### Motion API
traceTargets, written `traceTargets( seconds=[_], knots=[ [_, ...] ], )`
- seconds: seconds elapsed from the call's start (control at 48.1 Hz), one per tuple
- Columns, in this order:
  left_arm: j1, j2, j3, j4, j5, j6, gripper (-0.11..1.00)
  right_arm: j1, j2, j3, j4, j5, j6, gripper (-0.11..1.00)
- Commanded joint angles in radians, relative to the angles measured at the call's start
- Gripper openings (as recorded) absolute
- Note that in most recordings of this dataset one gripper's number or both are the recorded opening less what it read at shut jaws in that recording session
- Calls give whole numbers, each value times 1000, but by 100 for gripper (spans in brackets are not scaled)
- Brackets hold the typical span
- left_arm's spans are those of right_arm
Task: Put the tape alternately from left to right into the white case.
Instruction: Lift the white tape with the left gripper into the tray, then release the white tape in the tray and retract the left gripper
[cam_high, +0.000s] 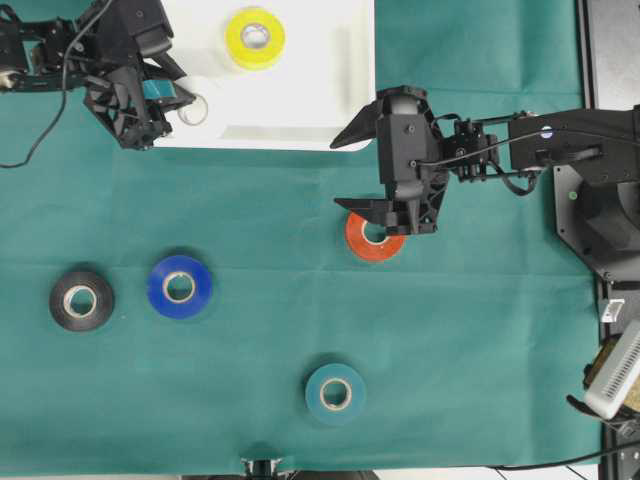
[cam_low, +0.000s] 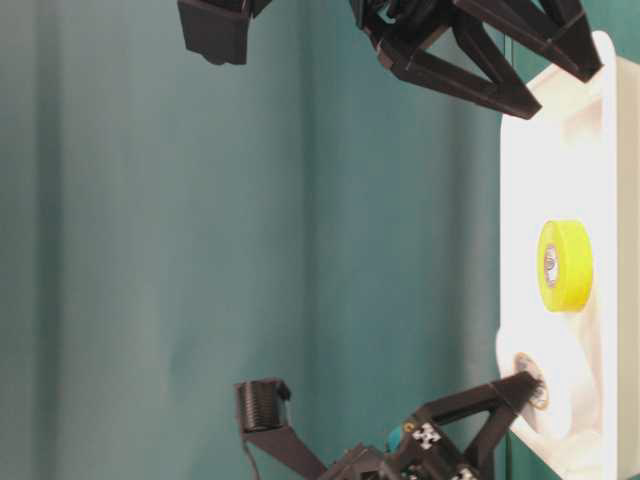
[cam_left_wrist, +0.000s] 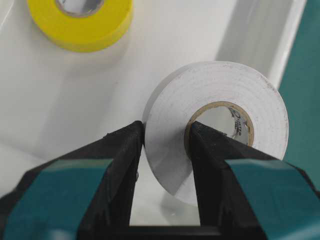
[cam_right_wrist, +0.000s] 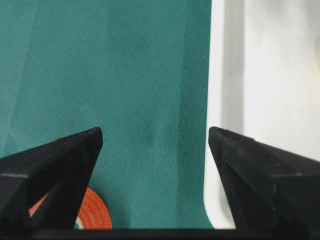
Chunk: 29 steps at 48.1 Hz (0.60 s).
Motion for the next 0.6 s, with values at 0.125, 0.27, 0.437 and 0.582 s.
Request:
traceTargets(
  seconds=[0.125, 0.27, 0.437, 0.582],
  knots=[
    [23, 21, -12, -2, -20, 0, 28, 2, -8, -14, 2, -18, 2, 75],
    [26, 43, -9, -2, -26, 0, 28, 2, -8, -14, 2, -17, 2, 75],
    [28, 60, -9, -2, -38, 0, 28, 0, -8, -14, 2, -18, 2, 75],
    [28, 60, -11, -2, -41, 0, 28, 0, -8, -12, 0, -18, 2, 75]
  ],
)
